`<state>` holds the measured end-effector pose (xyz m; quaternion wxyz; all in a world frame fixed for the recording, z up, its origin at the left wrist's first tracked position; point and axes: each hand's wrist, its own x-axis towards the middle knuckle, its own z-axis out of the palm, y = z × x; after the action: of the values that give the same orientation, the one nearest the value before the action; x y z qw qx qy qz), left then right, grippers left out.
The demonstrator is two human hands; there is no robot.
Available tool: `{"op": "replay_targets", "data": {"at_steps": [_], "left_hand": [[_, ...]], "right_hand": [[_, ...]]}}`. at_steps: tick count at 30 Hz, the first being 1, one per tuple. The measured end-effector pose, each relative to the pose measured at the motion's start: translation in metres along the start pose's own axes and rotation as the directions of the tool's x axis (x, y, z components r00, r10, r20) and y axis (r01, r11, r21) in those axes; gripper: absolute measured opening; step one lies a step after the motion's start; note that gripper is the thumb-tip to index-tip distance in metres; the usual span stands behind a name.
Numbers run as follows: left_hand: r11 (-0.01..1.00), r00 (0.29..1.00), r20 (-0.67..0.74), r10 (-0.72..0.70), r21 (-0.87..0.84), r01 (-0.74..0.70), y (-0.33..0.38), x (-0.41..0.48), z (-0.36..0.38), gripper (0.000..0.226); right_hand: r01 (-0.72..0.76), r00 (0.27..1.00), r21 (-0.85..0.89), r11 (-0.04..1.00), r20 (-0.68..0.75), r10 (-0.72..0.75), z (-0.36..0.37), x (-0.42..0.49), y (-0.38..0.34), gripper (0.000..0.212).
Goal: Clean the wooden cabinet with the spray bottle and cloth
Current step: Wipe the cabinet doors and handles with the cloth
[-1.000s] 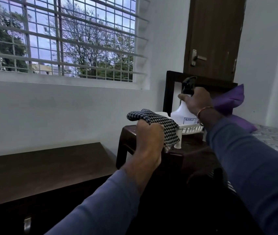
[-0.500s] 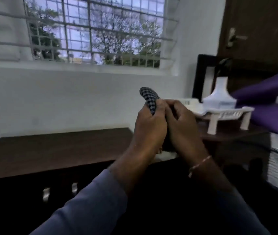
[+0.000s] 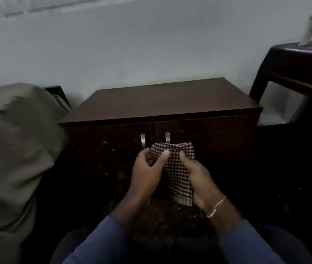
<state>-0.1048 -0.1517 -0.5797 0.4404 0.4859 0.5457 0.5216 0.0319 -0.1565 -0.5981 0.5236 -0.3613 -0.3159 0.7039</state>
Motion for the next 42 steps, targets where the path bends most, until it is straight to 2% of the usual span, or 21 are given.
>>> {"op": "replay_targets", "data": {"at_steps": [1, 2, 4, 5, 7, 9, 13, 16, 20, 24, 29, 31, 33, 34, 35, 36, 37, 38, 39, 40, 42], "left_hand": [[0.999, 1.0, -0.018, -0.02, -0.028, 0.019, -0.008, 0.005, -0.007, 0.047], [0.994, 0.997, 0.029, -0.068, -0.083, 0.071, -0.014, 0.008, -0.011, 0.045], [0.968, 0.978, 0.123, -0.17, -0.165, 0.189, -0.031, 0.01, -0.006, 0.031], [0.969, 0.977, 0.114, -0.178, -0.152, 0.194, -0.042, 0.011, -0.004, 0.024], [0.992, 0.991, 0.066, -0.117, -0.045, 0.12, -0.054, 0.015, 0.003, 0.012], [0.999, 1.0, 0.003, -0.025, 0.049, 0.025, -0.058, 0.02, 0.01, 0.008], [0.985, 0.98, -0.116, 0.164, 0.077, -0.156, -0.043, 0.038, 0.017, 0.008], [0.981, 0.966, -0.174, 0.193, 0.029, -0.191, -0.027, 0.052, 0.021, 0.005], [0.99, 0.982, -0.165, 0.09, -0.093, -0.106, -0.016, 0.06, 0.028, 0.014], [0.993, 0.99, -0.145, -0.002, -0.12, -0.016, -0.022, 0.064, 0.026, 0.037], [0.977, 0.995, -0.035, -0.094, -0.196, 0.086, -0.021, 0.061, 0.013, 0.05], [0.971, 0.997, 0.033, -0.072, -0.226, 0.077, -0.02, 0.054, 0.007, 0.047], [0.982, 0.992, 0.124, 0.039, -0.188, -0.015, -0.022, 0.045, 0.001, 0.029], [0.982, 0.979, 0.175, 0.104, -0.171, -0.074, -0.023, 0.042, -0.002, 0.019], [0.977, 0.964, 0.204, 0.169, -0.162, -0.137, -0.026, 0.04, -0.007, 0.015], [0.968, 0.952, 0.205, 0.226, -0.157, -0.196, -0.03, 0.04, -0.011, 0.017], [0.957, 0.944, 0.184, 0.273, -0.154, -0.247, -0.033, 0.04, -0.014, 0.024], [0.947, 0.943, 0.146, 0.3, -0.165, -0.276, -0.033, 0.039, -0.018, 0.031], [0.939, 0.945, 0.102, 0.311, -0.187, -0.289, -0.033, 0.039, -0.02, 0.035], [0.931, 0.946, 0.067, 0.317, -0.213, -0.297, -0.031, 0.037, -0.022, 0.036], [0.915, 0.945, 0.042, 0.323, -0.269, -0.301, -0.028, 0.031, -0.024, 0.035]], "right_hand": [[-0.012, 0.999, -0.016, 1.0, 0.035, 0.013, -0.004, 0.003, -0.001, 0.042], [-0.028, 0.999, -0.083, 0.996, 0.035, 0.031, -0.005, 0.011, -0.001, 0.041], [0.007, 1.0, -0.33, 0.944, 0.023, 0.0, -0.007, 0.021, 0.005, 0.035], [0.033, 0.998, -0.432, 0.901, -0.036, -0.053, -0.008, 0.025, 0.011, 0.03], [0.082, 0.98, -0.501, 0.862, -0.115, -0.16, -0.018, 0.034, 0.025, 0.026], [0.124, 0.968, -0.521, 0.844, -0.122, -0.217, -0.023, 0.036, 0.029, 0.022], [0.271, 0.917, -0.597, 0.755, -0.079, -0.392, -0.012, 0.046, 0.01, 0.01], [0.357, 0.867, -0.597, 0.718, -0.075, -0.493, 0.001, 0.06, -0.001, 0.005], [0.38, 0.814, -0.606, 0.699, -0.14, -0.563, 0.001, 0.077, 0.0, 0.005], [0.356, 0.855, -0.539, 0.763, -0.141, -0.499, -0.002, 0.076, -0.003, 0.01], [0.291, 0.944, -0.411, 0.864, -0.025, -0.33, -0.009, 0.065, -0.013, 0.019], [0.281, 0.951, -0.377, 0.883, -0.015, -0.309, -0.011, 0.059, -0.013, 0.02], [0.328, 0.934, -0.368, 0.87, -0.014, -0.357, -0.009, 0.051, -0.014, 0.014], [0.406, 0.896, -0.426, 0.808, 0.011, -0.445, -0.008, 0.045, -0.015, 0.01], [0.538, 0.801, -0.554, 0.635, 0.101, -0.591, -0.009, 0.038, -0.016, 0.008], [0.638, 0.667, -0.682, 0.358, 0.256, -0.7, -0.011, 0.033, -0.014, 0.012], [0.678, 0.526, -0.733, 0.045, 0.441, -0.727, -0.012, 0.028, -0.008, 0.016], [0.669, 0.419, -0.718, -0.192, 0.578, -0.701, -0.012, 0.024, -0.001, 0.02], [0.64, 0.358, -0.694, -0.329, 0.648, -0.672, -0.01, 0.021, 0.008, 0.022], [0.617, 0.324, -0.684, -0.389, 0.671, -0.666, -0.006, 0.016, 0.017, 0.026], [0.591, 0.298, -0.694, -0.411, 0.662, -0.688, -0.001, 0.01, 0.031, 0.028]]}}
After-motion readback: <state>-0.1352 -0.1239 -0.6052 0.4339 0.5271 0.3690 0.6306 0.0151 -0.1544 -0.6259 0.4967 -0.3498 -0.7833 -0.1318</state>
